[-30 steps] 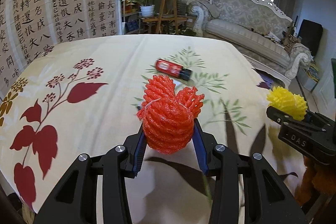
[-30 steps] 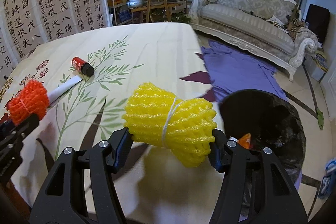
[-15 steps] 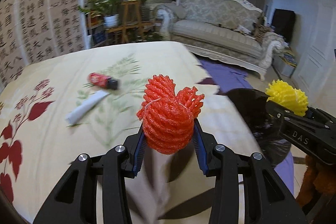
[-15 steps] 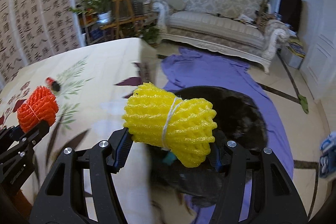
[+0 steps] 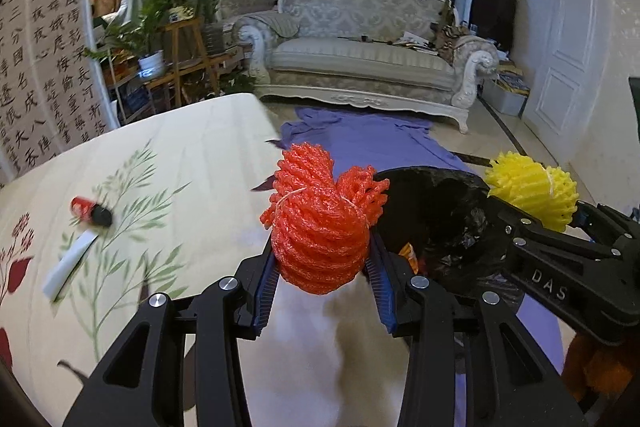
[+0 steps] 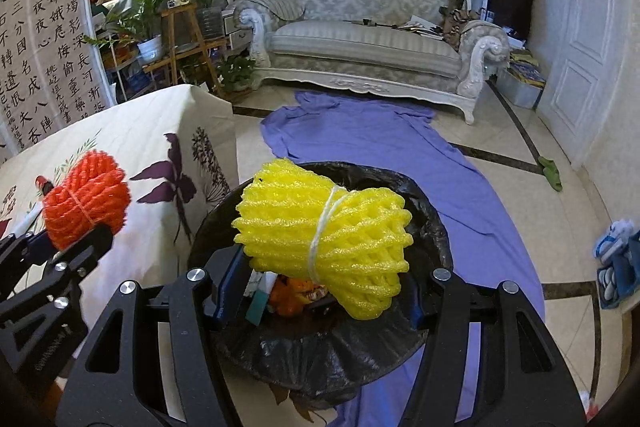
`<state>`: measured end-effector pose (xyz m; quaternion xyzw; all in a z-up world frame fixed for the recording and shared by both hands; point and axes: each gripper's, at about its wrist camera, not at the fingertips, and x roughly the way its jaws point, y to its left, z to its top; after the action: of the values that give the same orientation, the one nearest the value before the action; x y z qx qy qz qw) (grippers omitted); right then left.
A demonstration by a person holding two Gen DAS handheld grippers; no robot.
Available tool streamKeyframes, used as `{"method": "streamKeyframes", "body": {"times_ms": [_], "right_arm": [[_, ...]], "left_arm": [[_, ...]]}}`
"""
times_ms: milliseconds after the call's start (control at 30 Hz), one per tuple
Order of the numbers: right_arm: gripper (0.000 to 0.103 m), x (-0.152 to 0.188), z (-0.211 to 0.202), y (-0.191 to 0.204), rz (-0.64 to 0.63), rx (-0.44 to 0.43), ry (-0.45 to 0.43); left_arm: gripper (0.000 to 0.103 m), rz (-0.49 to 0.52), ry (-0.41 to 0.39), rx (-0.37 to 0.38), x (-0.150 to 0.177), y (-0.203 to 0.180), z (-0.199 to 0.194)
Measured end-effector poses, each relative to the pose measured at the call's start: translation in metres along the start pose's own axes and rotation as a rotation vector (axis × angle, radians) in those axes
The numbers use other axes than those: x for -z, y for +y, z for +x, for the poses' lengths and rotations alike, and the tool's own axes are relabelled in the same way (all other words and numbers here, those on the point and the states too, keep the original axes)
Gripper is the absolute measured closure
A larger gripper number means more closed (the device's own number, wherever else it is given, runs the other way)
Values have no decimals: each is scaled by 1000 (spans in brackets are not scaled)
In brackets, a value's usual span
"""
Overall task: Collect trash
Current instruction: 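Carry both foam nets over the bin and open both tools, then move both tools back to the bed and grasp the white tube with the left tool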
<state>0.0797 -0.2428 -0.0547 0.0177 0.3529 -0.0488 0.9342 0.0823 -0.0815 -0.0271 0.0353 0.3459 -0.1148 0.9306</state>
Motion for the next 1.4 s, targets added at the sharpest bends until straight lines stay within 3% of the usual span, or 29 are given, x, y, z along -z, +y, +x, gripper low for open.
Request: {"method": "streamKeyframes", "body": {"times_ms": [267, 333, 433, 567, 933, 1233, 1400], "right_arm": [[40, -4, 17, -11, 36, -3, 6], [30, -5, 20, -17, 60, -6, 7], [30, -6, 23, -20, 71, -3, 8], [30, -5, 22, -27, 86, 8, 4], [30, -3, 16, -35, 105, 23, -5], [30, -1, 11, -4, 61, -37, 6], [30, 1, 9, 35, 0, -103, 20]], "left_arm": [[59, 36, 30, -1, -9, -17, 28], [53, 44, 46, -1, -9, -21, 32], [42, 32, 55, -3, -9, -19, 35], [35, 15, 60, -2, -8, -16, 34], [31, 28, 25, -44, -3, -12, 21], [31, -10, 40, -118, 15, 27, 2], [31, -47, 54, -191, 27, 63, -10]]}}
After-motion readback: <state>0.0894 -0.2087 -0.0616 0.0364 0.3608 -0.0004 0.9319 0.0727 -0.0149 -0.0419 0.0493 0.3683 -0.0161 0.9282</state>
